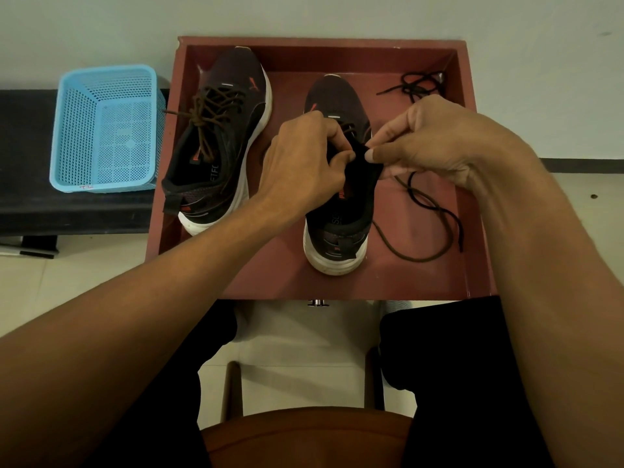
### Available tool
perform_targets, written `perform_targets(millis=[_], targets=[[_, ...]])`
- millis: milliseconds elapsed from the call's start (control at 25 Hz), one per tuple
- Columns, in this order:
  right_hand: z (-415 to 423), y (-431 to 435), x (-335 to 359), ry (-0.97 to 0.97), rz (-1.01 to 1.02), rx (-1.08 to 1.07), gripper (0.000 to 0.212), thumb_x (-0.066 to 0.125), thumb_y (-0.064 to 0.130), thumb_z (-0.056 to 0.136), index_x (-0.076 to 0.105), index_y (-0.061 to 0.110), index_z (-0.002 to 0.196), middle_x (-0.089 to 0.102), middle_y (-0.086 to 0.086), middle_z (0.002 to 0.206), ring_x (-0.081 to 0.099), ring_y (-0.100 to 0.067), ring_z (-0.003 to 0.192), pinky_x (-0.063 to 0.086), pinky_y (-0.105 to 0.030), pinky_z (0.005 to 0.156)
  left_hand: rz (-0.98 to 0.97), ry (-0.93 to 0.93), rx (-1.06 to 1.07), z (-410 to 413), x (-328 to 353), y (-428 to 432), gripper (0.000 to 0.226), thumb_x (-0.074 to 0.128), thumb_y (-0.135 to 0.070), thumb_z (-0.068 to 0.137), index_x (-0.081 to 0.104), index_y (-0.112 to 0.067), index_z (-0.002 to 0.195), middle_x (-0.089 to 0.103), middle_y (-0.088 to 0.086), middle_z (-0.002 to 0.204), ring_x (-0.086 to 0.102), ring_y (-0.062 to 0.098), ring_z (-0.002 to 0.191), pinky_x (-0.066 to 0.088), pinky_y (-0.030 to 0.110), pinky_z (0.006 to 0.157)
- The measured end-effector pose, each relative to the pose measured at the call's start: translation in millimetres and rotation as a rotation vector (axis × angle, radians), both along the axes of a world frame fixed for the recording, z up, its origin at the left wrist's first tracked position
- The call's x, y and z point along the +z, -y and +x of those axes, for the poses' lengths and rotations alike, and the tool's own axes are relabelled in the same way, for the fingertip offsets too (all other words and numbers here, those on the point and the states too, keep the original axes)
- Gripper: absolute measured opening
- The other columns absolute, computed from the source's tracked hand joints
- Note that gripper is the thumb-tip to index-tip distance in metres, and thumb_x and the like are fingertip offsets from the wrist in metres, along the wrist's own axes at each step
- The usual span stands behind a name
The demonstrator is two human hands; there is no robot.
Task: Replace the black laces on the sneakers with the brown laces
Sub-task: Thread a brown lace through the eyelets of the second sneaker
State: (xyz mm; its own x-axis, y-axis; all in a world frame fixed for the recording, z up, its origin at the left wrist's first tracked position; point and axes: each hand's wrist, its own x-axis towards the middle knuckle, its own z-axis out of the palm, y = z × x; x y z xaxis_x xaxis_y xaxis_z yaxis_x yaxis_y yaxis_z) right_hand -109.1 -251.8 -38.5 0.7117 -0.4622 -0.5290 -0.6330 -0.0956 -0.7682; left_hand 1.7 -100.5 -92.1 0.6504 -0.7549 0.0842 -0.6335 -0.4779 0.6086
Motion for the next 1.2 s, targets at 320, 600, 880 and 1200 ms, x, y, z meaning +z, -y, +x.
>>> perform_targets(millis=[320,600,880,1200], targets=[[2,1,-4,0.004,0.0,0.026,0.006,0.075,-0.002,0.092,0.078,0.002,0.097,0.078,-0.006,0.077,0.078,-0.012,0.071,0.057,-0.014,0.06,-0.051,-0.028,0.031,-1,-3,1,0.0,0.078,-0.032,0.089,0.077,-0.032,0.089,0.051,-0.03,0.08,0.06,0.0,0.091,0.06,0.032,0.085],[1,0,-1,0.006,-0.019,0.036,0.008,0.076,0.0,0.092,0.078,0.002,0.099,0.079,-0.009,0.082,0.079,-0.013,0.074,0.058,-0.015,0.062,-0.042,-0.012,0.03,-1,-3,1,0.001,0.077,-0.029,0.09,0.077,-0.03,0.089,0.051,-0.029,0.076,0.056,-0.003,0.077,0.048,0.013,0.075],[0,-1,2,0.016,-0.045,0.075,0.008,0.078,0.003,0.091,0.079,0.002,0.099,0.08,-0.01,0.082,0.08,-0.015,0.076,0.059,-0.016,0.065,-0.057,0.0,0.079,-8,-3,0,0.002,0.075,-0.035,0.09,0.076,-0.033,0.088,0.06,-0.021,0.089,0.058,-0.001,0.086,0.054,0.026,0.076],[0,-2,-1,0.041,0.049,0.033,0.012,0.066,0.001,0.1,0.077,-0.003,0.1,0.081,-0.013,0.091,0.08,-0.016,0.086,0.062,-0.019,0.071,-0.06,0.002,0.086,-15,-1,0,0.001,0.075,-0.033,0.09,0.075,-0.032,0.091,0.063,-0.02,0.092,0.065,0.004,0.094,0.059,0.038,0.081]])
